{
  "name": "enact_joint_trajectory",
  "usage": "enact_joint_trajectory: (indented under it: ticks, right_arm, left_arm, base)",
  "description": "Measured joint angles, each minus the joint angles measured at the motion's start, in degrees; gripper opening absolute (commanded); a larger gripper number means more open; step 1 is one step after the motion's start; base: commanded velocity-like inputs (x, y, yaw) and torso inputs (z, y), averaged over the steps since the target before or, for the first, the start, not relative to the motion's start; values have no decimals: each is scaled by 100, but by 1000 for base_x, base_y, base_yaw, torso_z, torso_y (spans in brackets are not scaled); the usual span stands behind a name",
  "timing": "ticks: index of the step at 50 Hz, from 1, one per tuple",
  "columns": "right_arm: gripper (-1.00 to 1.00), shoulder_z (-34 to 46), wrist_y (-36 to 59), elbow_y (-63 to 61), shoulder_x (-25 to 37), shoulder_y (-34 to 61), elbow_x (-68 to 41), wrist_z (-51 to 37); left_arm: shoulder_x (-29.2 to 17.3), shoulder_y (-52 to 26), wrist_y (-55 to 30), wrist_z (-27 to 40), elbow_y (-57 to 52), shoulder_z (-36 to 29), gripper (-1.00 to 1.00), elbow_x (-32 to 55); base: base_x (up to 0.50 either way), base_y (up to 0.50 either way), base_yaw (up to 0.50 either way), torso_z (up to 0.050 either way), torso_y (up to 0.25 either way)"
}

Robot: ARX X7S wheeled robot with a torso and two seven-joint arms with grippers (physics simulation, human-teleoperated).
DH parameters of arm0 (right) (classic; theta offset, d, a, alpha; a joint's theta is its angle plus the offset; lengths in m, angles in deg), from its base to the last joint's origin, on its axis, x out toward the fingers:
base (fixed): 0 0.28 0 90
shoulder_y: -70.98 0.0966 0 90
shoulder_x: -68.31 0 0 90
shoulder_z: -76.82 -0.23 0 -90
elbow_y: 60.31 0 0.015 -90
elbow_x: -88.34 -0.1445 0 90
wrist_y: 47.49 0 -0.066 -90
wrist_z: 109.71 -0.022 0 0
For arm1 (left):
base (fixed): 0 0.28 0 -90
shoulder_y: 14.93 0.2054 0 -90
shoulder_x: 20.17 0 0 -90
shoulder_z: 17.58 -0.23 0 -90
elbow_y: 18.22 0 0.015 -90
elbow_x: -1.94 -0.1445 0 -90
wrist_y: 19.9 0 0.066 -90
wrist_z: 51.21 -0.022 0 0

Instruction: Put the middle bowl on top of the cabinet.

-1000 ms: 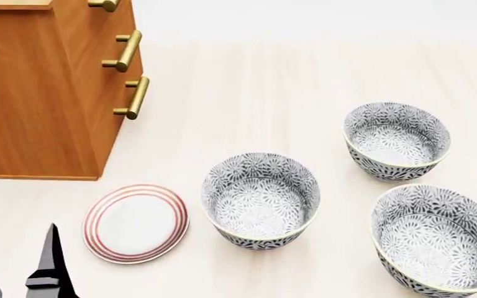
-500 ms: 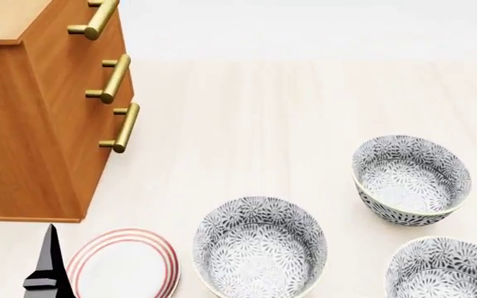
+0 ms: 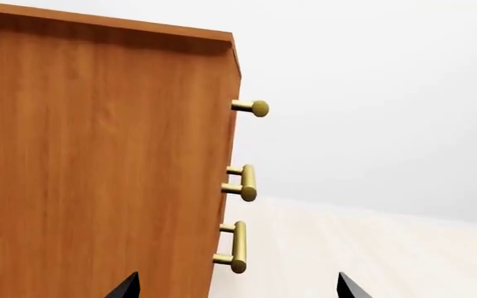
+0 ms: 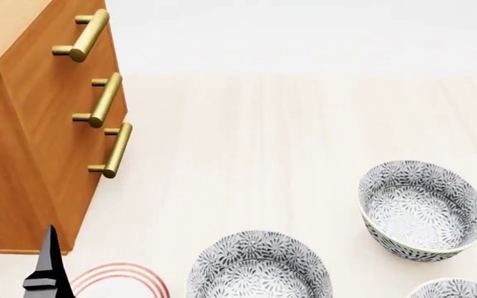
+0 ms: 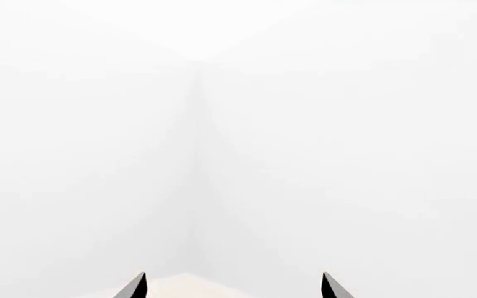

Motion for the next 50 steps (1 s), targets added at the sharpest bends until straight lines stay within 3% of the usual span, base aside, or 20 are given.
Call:
enact_joint_trajectory:
  ticks: [6,15,30,39,50]
  right_arm:
    - [100,-32,-53,7,-9,-36,-5,-29]
    - [100,-28,-100,39,-2,-27,10,-61]
    - [100,116,-70,132,50,131,111,-111]
    - [100,181,-65,215,111,217,136,-121]
    - [100,128,-142,243,147,168,67,-135]
  left_arm:
    - [37,1,-206,-12,52,7,100,344]
    - [130,-273,-1192,191,-227,-39,100,1387]
    - [675,-1116,-2837,1570,-1041,-146,100,3055]
    - [969,-1358,-3007,2317,-1060,-290,100,3800]
    - [1007,-1383,-2797,2388,-559,-775,100,3860]
  base:
    - [0,0,0,0,0]
    - [0,0,0,0,0]
    - [0,0,0,0,0]
    - [0,0,0,0,0]
    - [0,0,0,0,0]
